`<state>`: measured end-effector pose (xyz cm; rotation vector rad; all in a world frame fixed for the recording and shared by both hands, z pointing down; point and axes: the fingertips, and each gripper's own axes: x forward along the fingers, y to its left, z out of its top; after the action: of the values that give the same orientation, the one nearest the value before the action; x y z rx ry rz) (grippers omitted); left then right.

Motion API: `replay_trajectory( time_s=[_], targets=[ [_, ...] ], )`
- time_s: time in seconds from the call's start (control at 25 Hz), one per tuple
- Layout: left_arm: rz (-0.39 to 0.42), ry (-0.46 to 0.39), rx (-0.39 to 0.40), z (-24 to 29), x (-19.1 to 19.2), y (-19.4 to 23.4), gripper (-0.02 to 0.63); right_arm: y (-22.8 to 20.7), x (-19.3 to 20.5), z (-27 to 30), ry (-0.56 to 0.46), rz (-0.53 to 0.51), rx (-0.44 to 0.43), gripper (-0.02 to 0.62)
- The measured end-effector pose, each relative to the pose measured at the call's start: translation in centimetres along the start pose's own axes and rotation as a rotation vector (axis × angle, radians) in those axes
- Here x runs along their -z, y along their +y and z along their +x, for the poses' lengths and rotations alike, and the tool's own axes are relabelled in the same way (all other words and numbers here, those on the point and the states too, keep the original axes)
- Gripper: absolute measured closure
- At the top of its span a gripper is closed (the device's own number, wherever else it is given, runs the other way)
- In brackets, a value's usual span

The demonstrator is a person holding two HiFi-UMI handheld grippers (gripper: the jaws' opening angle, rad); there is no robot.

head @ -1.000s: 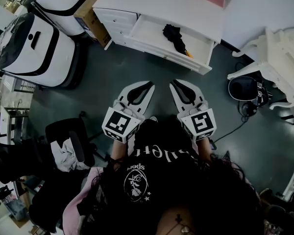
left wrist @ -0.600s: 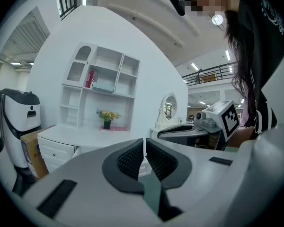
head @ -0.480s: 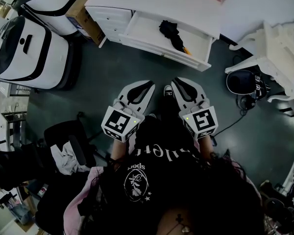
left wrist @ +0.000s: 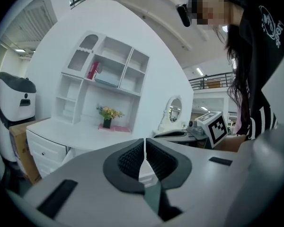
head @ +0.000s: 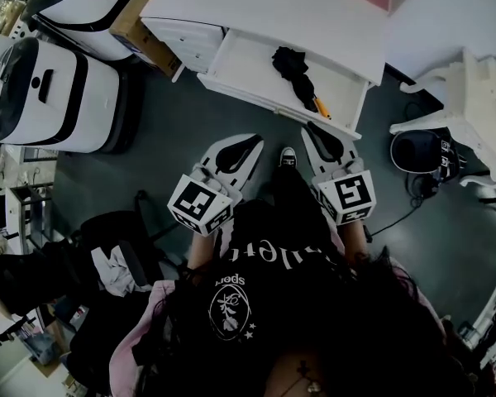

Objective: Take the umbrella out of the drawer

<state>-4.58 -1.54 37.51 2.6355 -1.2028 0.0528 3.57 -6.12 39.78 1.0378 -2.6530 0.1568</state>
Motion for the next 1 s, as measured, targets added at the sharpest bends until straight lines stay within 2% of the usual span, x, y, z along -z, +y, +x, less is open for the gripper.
replay_trajectory(
  time_s=[0.16, 0.32, 0.44, 0.72, 1.0],
  targets=[
    [0.064, 0.042, -0.019, 4.8, -1.0, 2.3, 0.583, -5.4, -0.4, 2.7, 0.011, 0.010, -0.005, 0.531],
    [0.059, 0.052, -0.029, 9.5, -1.7, 4.5, 0.583, -10.4, 0.1, 5.4, 0.031, 0.018, -0.010, 0.531],
    [0.084, 0.070, -0.043, 12.4, -2.1, 6.0, 0.583, -13.0, 1.0, 7.1, 0.056, 0.029, -0.027, 0.531],
    [0.134, 0.123, -0.059, 17.0, -2.0, 9.1, 0.583, -16.8, 4.9, 11.7, 0.144, 0.005, -0.092, 0.529],
    [0.116, 0.162, -0.091, 18.8, -1.2, 10.8, 0.583, -18.7, 9.6, 15.2, 0.243, 0.043, -0.149, 0.529]
  ],
)
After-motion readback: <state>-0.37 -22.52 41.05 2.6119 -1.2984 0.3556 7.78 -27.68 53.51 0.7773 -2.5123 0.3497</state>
